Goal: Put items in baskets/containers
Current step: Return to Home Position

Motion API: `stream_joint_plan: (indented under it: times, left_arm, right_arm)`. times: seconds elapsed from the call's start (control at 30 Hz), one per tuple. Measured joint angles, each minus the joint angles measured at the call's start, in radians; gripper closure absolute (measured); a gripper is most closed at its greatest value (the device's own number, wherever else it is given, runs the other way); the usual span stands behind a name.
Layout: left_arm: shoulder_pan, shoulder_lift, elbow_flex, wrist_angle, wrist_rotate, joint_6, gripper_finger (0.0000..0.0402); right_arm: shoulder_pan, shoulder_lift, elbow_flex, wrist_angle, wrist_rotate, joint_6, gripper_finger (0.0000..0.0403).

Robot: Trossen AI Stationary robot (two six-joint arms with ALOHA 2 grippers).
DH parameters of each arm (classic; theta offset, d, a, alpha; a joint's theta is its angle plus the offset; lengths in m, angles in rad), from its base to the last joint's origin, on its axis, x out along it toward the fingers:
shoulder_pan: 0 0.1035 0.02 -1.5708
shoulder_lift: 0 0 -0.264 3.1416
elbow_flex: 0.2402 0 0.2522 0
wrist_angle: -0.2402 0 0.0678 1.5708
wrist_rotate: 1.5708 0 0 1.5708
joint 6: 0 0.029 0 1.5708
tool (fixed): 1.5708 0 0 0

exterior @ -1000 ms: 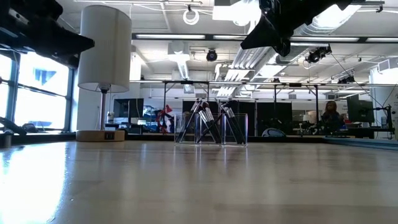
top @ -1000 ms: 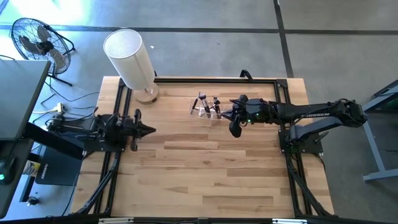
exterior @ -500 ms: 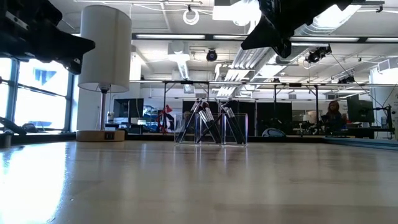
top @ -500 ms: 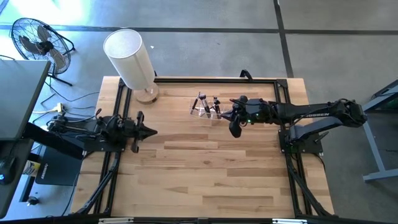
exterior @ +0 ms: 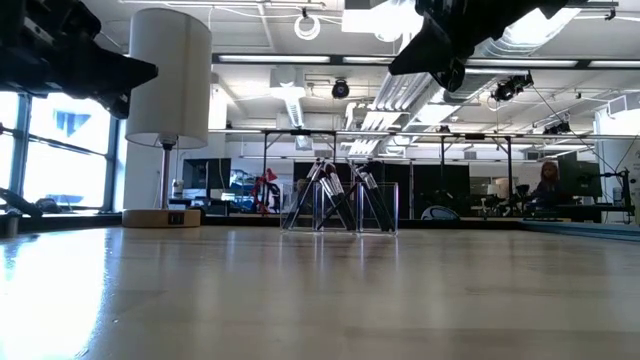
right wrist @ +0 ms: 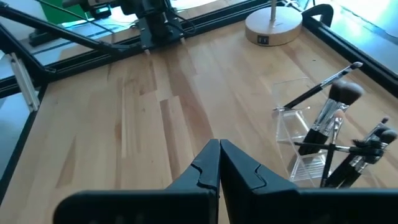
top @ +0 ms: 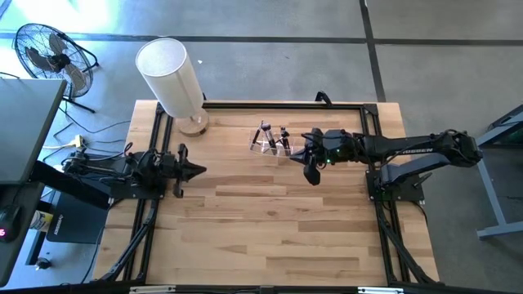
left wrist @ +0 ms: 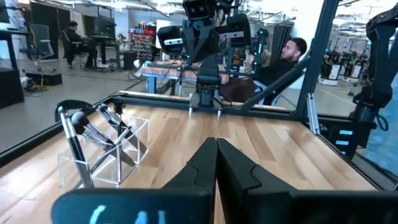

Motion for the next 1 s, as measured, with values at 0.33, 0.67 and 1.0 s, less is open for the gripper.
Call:
stream_joint_plan:
  times: [0.33, 0.67, 1.0]
  left_arm:
    - [0.134, 0.000, -0.001, 0.036, 0.100, 0.007, 0.0401]
    - [0.222, 0.011, -0.001, -0.043, 0.163, -0.107, 0.0401]
    - [0.222, 0.012, -0.001, -0.044, 0.177, 0.058, 0.0401]
  right_arm:
    - [-0.001, 0.000, 0.000, 0.001, -0.002, 0.000, 0.0400]
    - [-0.001, 0.000, 0.000, 0.008, 0.031, 0.001, 0.0397]
    - [-0.001, 0.000, 0.000, 0.005, 0.028, -0.039, 0.0401]
